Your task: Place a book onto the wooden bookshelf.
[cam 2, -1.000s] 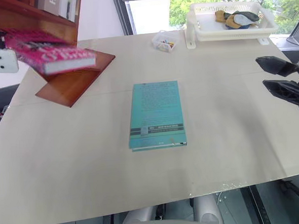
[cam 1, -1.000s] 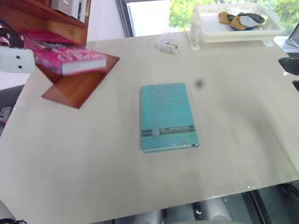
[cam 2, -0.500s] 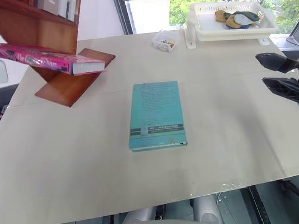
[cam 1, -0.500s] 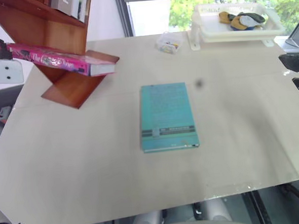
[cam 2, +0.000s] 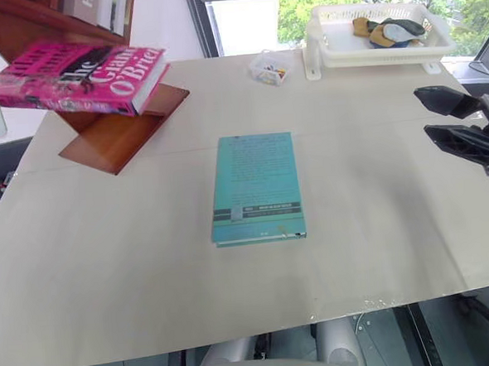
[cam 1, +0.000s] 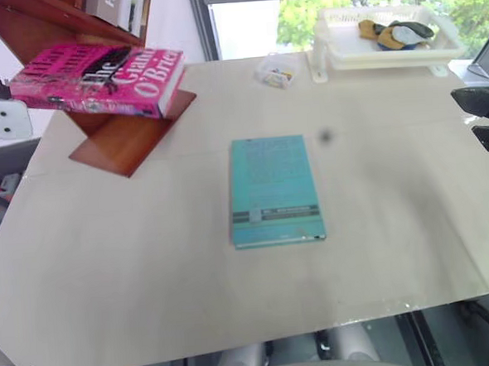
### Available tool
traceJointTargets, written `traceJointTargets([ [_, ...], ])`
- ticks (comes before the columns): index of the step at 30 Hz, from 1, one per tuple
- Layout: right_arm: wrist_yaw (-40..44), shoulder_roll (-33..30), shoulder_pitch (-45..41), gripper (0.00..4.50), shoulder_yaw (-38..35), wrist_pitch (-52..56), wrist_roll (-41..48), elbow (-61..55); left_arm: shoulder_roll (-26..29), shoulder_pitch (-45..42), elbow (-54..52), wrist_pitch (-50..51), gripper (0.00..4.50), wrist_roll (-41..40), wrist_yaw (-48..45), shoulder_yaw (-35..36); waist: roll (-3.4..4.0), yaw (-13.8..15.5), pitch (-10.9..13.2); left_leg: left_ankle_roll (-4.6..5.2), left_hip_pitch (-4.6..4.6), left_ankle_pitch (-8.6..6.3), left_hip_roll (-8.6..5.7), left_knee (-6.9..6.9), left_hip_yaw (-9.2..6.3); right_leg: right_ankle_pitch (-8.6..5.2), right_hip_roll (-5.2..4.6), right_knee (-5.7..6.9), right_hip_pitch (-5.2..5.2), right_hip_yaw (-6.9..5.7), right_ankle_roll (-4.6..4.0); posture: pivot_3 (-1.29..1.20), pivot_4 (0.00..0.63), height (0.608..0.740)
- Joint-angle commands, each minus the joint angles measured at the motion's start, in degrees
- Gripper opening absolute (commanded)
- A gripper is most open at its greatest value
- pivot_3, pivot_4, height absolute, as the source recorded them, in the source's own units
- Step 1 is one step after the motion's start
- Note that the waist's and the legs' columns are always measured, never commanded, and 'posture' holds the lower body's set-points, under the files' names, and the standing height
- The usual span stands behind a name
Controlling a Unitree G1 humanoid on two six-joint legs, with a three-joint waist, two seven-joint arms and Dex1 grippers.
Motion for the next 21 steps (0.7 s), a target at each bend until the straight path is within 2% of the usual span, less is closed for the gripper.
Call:
traceJointTargets([
  [1,0.12,-0.35,-0.03,4.50,-1.99,-1.21,0.65,-1.19,0.91,-0.74,-0.28,1.73,0.05,1.03,1.69,-0.20,-0.01,0.00,0.00,0.00,0.00,0.00,0.00,0.00,0.00,0.00,0.00,0.01,0.00,0.00,0.00,0.00,0.150,0.740],
  [9,-0.24,-0.35,0.60,4.50,-2.23,-1.61,0.97,-1.61,0.38,-1.47,0.00,6.21,0.05,3.88,4.57,-1.82,-0.01,0.00,0.00,0.01,0.00,-0.01,0.00,0.00,0.01,0.00,-0.01,0.03,-0.01,0.00,0.00,0.00,0.150,0.740],
  [21,-0.72,0.11,0.96,4.50,-2.10,-1.68,1.27,-2.30,-0.98,-8.09,1.14,17.62,0.05,12.18,16.76,-7.11,-0.08,0.00,0.01,0.01,-0.05,-0.01,-0.01,0.02,0.00,0.00,0.00,0.13,-0.01,-0.02,0.01,0.00,0.150,0.740],
])
